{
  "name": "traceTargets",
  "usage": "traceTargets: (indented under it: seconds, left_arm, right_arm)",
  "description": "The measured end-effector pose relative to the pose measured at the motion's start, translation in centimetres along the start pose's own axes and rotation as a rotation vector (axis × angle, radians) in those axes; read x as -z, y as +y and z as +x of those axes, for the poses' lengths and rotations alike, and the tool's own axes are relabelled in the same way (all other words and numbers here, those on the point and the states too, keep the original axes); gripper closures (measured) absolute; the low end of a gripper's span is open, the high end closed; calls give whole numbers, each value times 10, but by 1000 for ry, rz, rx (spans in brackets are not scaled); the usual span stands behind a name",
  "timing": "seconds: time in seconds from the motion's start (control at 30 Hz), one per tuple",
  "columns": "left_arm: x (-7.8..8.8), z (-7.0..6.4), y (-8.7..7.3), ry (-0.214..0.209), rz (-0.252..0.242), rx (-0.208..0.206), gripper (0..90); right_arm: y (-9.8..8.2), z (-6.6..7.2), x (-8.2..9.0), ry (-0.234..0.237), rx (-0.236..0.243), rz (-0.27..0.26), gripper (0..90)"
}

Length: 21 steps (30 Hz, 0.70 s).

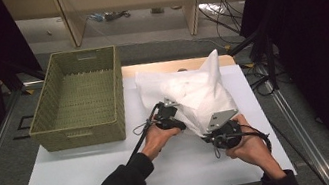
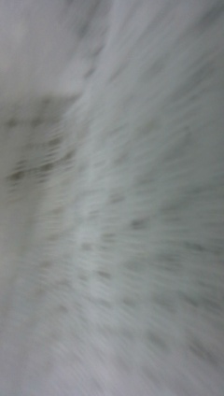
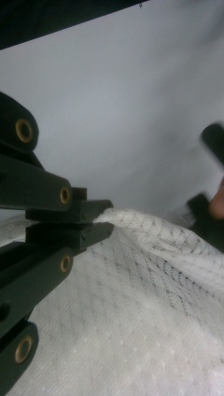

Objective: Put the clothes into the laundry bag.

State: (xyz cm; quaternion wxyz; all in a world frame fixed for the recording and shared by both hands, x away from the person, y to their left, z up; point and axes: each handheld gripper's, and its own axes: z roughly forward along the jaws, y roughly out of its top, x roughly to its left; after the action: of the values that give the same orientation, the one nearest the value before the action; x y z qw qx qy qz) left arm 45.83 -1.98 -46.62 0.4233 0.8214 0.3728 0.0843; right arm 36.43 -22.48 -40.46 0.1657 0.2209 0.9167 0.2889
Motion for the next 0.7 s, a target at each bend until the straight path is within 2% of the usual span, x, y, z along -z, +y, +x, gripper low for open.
traceTargets:
  seconds: [0.03,0.07,0.1,0.13,0.2,0.23,0.27,0.3,0.4,0.43,0.47,0.5,0.53,0.57,0.6,0.67,0.7]
  left_arm:
    - [11,1,-3,-2,34,-5,403]
    - [23,3,-8,17,51,-15,358]
    - [31,6,-10,49,70,-33,339]
    - [40,10,-13,99,83,-26,340]
    - [53,20,-19,134,85,-18,367]
    - [56,26,-23,142,86,10,387]
    - [57,29,-25,146,91,9,396]
    - [56,33,-28,154,106,-12,412]
    - [45,37,-36,158,94,42,423]
    - [39,38,-38,148,86,43,420]
    - [33,38,-38,138,86,61,412]
    - [28,39,-38,132,83,80,405]
    - [22,40,-37,138,76,88,406]
    - [17,40,-36,148,72,80,435]
    - [15,40,-34,154,68,42,467]
    - [11,40,-33,104,56,-39,676]
    - [11,40,-35,95,46,-60,832]
  right_arm:
    - [0,1,0,12,-25,8,900]
    - [0,-1,-2,1,-6,-2,900]
    - [0,-1,-2,10,-7,8,900]
    - [0,1,-3,16,-28,13,900]
    - [1,0,-5,12,-10,12,899]
    - [2,0,-4,10,-3,21,899]
    - [2,1,-6,4,-2,11,898]
    - [2,1,-5,4,-6,12,898]
    - [2,1,-6,0,-2,11,898]
    - [3,1,-6,-3,-2,14,898]
    - [4,-1,-5,-2,15,22,897]
    - [3,1,-7,1,0,10,897]
    - [3,0,-8,-3,5,11,896]
    - [3,0,-8,-8,6,10,896]
    - [3,0,-8,-2,1,12,896]
    - [2,0,-7,3,-14,13,895]
    - [2,-2,-7,-8,7,9,895]
